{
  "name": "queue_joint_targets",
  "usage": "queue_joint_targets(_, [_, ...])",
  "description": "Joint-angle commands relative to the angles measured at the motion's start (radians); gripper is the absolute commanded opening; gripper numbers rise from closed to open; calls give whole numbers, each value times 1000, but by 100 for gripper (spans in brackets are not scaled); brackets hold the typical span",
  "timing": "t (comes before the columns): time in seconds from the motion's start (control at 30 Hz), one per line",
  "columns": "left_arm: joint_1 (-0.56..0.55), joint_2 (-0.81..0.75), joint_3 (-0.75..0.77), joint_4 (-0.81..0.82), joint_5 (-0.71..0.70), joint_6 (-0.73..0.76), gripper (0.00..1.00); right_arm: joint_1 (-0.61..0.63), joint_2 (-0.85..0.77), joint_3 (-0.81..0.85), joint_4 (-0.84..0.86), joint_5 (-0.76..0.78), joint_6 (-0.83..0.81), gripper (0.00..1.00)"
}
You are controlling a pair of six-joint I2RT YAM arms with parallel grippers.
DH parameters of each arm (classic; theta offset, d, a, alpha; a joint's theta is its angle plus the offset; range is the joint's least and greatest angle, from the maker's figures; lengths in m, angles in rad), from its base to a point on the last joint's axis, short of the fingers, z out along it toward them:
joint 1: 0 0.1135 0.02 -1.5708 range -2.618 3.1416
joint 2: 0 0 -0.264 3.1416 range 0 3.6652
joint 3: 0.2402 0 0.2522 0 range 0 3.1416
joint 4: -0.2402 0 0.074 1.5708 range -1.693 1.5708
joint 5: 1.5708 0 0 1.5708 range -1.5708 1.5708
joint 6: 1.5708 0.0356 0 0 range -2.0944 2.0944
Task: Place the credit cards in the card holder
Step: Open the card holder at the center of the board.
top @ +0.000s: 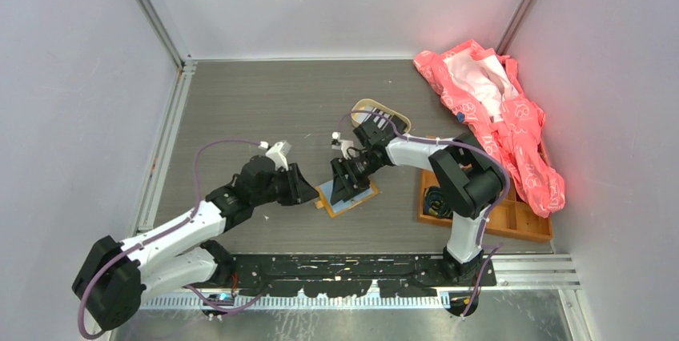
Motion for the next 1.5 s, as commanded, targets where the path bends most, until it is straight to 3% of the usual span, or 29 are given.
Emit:
queue_joint_targets(0.0, [3,56,0,199,31,-71,29,-2,-31,53,-50,-42,-70,70])
queue_joint_targets(0.17, [4,176,-1,348,27,-129,17,-42,-59,71,-95,-67,-117,70])
queue_joint_targets(0.3, [4,307,27,454,57,-149,14,-60,-56,71,-107,-47,-132,66])
queue_joint_targets(0.47, [3,458,70,533,95,-167,13,-61,-52,86,-133,-3,-151,50])
queue_joint_targets(0.6, [2,559,107,486,72,-135,12,-74,-73,120,-199,107,-209,35])
queue_joint_targets(0.73, [2,630,95,458,20,-107,12,-79,-120,122,-225,340,-255,35])
queue_joint_targets(0.9, [3,671,82,464,10,-98,12,-79,-108,142,-263,468,-307,43])
queue_joint_targets(1.17, [3,679,84,459,21,-93,12,-51,-36,163,-295,412,-304,45])
queue_joint_targets(1.47, [2,690,80,470,35,-92,12,-37,-59,161,-287,311,-300,22])
